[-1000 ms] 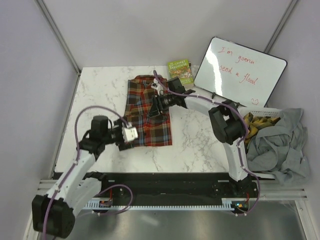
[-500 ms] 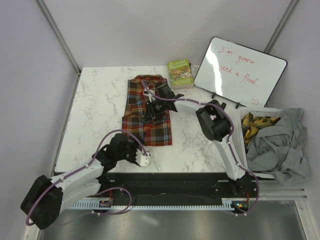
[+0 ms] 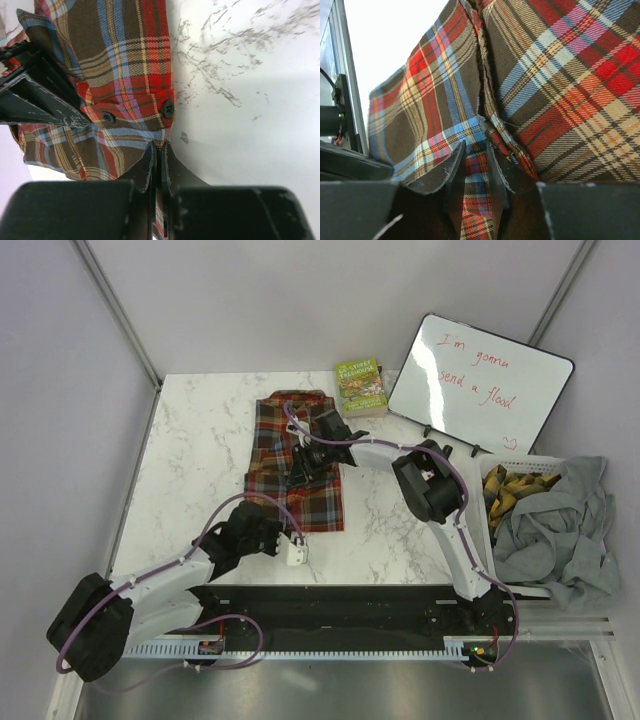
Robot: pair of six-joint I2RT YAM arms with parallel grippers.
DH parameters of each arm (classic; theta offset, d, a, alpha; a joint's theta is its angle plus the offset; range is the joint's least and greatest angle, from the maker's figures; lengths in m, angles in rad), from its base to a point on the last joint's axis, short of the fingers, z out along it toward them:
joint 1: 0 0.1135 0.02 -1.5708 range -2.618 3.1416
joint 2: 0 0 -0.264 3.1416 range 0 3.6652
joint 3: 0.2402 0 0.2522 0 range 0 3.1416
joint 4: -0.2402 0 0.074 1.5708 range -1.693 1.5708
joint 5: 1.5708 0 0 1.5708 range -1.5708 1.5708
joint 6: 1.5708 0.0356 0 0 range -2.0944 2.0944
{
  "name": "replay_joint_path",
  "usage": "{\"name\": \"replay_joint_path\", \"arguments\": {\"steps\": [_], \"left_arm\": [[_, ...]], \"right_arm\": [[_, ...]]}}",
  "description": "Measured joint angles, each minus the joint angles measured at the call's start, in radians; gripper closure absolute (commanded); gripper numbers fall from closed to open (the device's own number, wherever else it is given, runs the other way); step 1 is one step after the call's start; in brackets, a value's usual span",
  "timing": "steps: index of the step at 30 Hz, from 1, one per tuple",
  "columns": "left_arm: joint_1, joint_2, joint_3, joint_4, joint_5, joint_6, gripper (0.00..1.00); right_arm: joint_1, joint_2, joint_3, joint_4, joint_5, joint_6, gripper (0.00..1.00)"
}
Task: Fold and stack the long sleeve shirts
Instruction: Fold the shirt
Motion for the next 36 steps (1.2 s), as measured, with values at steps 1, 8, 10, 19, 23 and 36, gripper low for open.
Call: {"name": "replay_joint_path", "arguments": {"steps": [1, 8, 10, 19, 23, 36], "left_arm": [[-0.001, -0.011, 0.017, -0.038, 0.005, 0.0, 0.98], [-0.005, -0.217, 0.257, -0.539, 0.181, -0.01, 0.98], [-0.006, -0.245, 0.321, -0.667, 0.234, -0.026, 0.98], [-0.008, -0.183, 0.51, -1.025, 0.396, -0.14, 0.98], [-0.008, -0.121, 0.565, -1.08, 0.419, -0.181, 0.98], [0.152, 0.347, 0.843, -0.958, 0.409, -0.159, 0.98]], "right_arm": [[0.003, -0.008, -0.018, 0.013, 0.0, 0.0, 0.68], [0.055, -0.173, -0.283, 0.053, -0.014, 0.04, 0.63], [0.085, -0.224, -0.345, 0.032, -0.021, 0.061, 0.61], [0.036, -0.237, -0.087, -0.171, -0.01, -0.018, 0.59], [-0.044, -0.207, 0.018, -0.198, 0.044, -0.076, 0.6], [-0.062, -0.043, 0.045, -0.279, 0.084, -0.173, 0.63]]}}
